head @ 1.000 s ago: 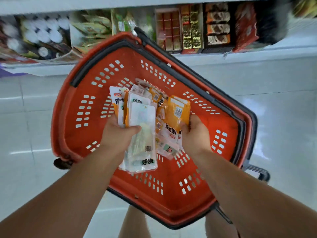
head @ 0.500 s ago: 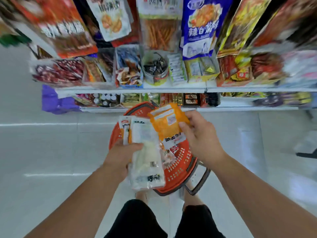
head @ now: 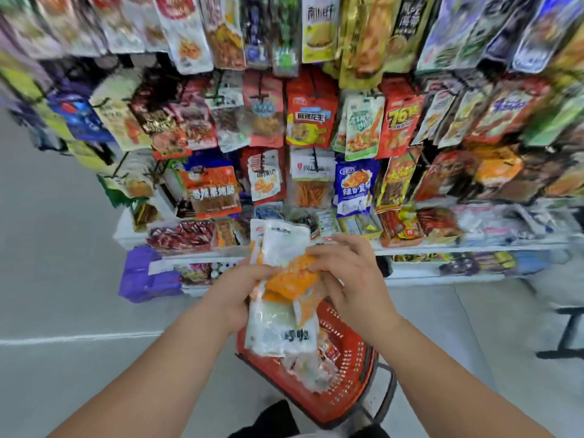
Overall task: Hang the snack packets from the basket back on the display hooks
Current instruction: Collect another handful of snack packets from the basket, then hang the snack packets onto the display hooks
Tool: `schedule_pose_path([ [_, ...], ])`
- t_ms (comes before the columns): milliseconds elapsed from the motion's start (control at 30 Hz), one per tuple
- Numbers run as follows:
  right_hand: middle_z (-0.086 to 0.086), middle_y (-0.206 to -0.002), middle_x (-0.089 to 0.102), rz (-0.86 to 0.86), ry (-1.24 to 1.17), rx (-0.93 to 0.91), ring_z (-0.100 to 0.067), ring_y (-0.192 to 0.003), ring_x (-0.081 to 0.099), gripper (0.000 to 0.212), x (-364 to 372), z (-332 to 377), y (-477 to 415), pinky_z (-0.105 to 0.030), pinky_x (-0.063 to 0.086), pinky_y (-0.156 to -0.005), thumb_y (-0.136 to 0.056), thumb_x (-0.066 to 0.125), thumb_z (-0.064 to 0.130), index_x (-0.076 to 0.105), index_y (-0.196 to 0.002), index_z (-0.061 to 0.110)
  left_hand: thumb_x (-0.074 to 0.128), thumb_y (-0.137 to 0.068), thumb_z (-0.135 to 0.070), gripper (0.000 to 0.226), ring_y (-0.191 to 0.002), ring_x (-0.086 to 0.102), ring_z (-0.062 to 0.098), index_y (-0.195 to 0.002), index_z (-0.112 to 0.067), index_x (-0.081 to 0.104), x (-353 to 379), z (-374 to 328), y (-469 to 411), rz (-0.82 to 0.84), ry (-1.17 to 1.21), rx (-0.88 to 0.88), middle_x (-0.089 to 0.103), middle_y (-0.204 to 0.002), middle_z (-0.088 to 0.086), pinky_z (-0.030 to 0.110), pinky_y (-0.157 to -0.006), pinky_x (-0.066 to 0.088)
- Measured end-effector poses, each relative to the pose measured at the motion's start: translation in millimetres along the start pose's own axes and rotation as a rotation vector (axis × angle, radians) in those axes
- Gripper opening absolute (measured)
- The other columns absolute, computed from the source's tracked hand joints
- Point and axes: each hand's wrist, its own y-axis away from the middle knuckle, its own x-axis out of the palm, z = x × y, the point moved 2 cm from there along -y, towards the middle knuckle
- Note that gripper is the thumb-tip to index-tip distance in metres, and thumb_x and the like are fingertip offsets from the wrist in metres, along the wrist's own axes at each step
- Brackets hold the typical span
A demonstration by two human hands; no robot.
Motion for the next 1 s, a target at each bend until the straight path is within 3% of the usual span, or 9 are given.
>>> schedule_pose_path([
  [100,0.007,-0.122,0.069,0.007,-0.071,0.085,-0.026,-0.126,0.054,0.023,-2.4,8.4,2.9,-0.026,0.035,-0.114,-0.093,0.054,0.009,0.069,-0.103,0.022,0.071,-0.089,-0.01,0.019,-0.077,0.076,0.033,-0.104,0.0,0.078,8.5,-6.6,11.3,0.025,0.004,-0.016,0.077,-0.099,0.022,0.046,-0.073,0.063],
  [167,0.002,-0.119,0.072,0.022,-0.076,0.149,-0.024,-0.122,0.058,0.022,-6.5,8.6,4.1,-0.025,0.037,-0.112,-0.092,0.057,0.002,0.073,-0.102,0.014,0.067,-0.093,-0.01,0.018,-0.083,0.076,0.035,-0.099,0.001,0.08,16.4,-6.5,15.2,-0.004,-0.024,-0.03,0.078,-0.1,0.023,0.051,-0.083,0.063],
  [233,-0.001,-0.118,0.073,0.044,-0.057,0.182,-0.018,-0.123,0.056,0.023,-12.7,5.6,3.9,-0.02,0.034,-0.114,-0.089,0.06,-0.002,0.075,-0.1,0.011,0.073,-0.089,-0.009,0.028,-0.093,0.074,0.039,-0.115,0.003,0.076,24.3,-4.2,17.3,-0.035,-0.037,-0.003,0.076,-0.109,0.026,0.059,-0.095,0.058],
  [400,0.001,-0.14,0.05,0.05,-0.046,0.33,0.006,-0.13,0.037,0.03,-24.1,-12.6,7.7,-0.005,0.024,-0.107,-0.089,0.066,-0.004,0.08,-0.095,0.022,0.092,-0.062,-0.013,0.089,-0.095,0.076,0.043,-0.143,-0.01,0.056,40.2,-3.9,9.3,-0.074,0.05,0.1,0.077,-0.11,0.024,0.062,-0.078,0.062],
  [533,0.007,-0.147,0.047,0.17,-0.233,0.477,0.004,-0.132,0.044,0.047,-33.4,-22.4,4.6,-0.02,0.048,-0.095,-0.094,0.062,-0.006,0.075,-0.091,0.038,0.074,-0.087,0.0,0.048,-0.101,0.073,0.047,-0.131,-0.017,0.065,51.4,-8.8,17.8,-0.095,0.019,0.197,0.077,-0.111,0.022,0.073,-0.086,0.055],
  [667,0.011,-0.155,0.043,0.257,-0.322,0.49,-0.002,-0.142,0.037,0.054,-40.9,-21.8,-3.3,-0.027,0.045,-0.109,-0.097,0.058,-0.004,0.07,-0.087,0.048,0.07,-0.091,0.0,0.038,-0.1,0.074,0.044,-0.124,-0.02,0.071,60.3,-8.9,22.8,-0.07,0.018,0.217,0.078,-0.11,0.019,0.067,-0.089,0.057],
  [800,0.018,-0.149,0.048,0.22,-0.499,0.554,-0.002,-0.144,0.04,0.03,-45.8,-13.8,-15.7,-0.037,0.037,-0.12,-0.091,0.047,0.018,0.072,-0.083,0.031,0.073,-0.088,-0.001,0.046,-0.094,0.075,0.043,-0.131,-0.015,0.067,74.1,-8.3,27.8,-0.097,0.029,0.272,0.077,-0.109,0.022,0.065,-0.086,0.058],
  [900,0.022,-0.145,0.052,0.049,-0.547,0.637,-0.007,-0.136,0.052,0.008,-43.1,-9.0,-29.3,-0.048,0.049,-0.108,-0.089,0.072,0.031,0.067,-0.089,0.037,0.074,-0.085,0.002,0.048,-0.095,0.075,0.043,-0.13,-0.014,0.066,81.9,-12.6,34.8,-0.102,0.045,0.345,0.077,-0.109,0.022,0.057,-0.082,0.061],
  [1000,0.022,-0.137,0.054,-0.012,-0.74,0.75,-0.008,-0.115,0.067,0.067,-38.0,1.1,-43.1,-0.044,0.06,-0.093,-0.084,0.086,0.022,0.048,-0.132,0.048,0.074,-0.087,0.004,0.046,-0.1,0.075,0.044,-0.128,-0.015,0.066,83.8,-21.7,45.3,-0.107,0.044,0.407,0.077,-0.11,0.021,0.057,-0.083,0.061],
])
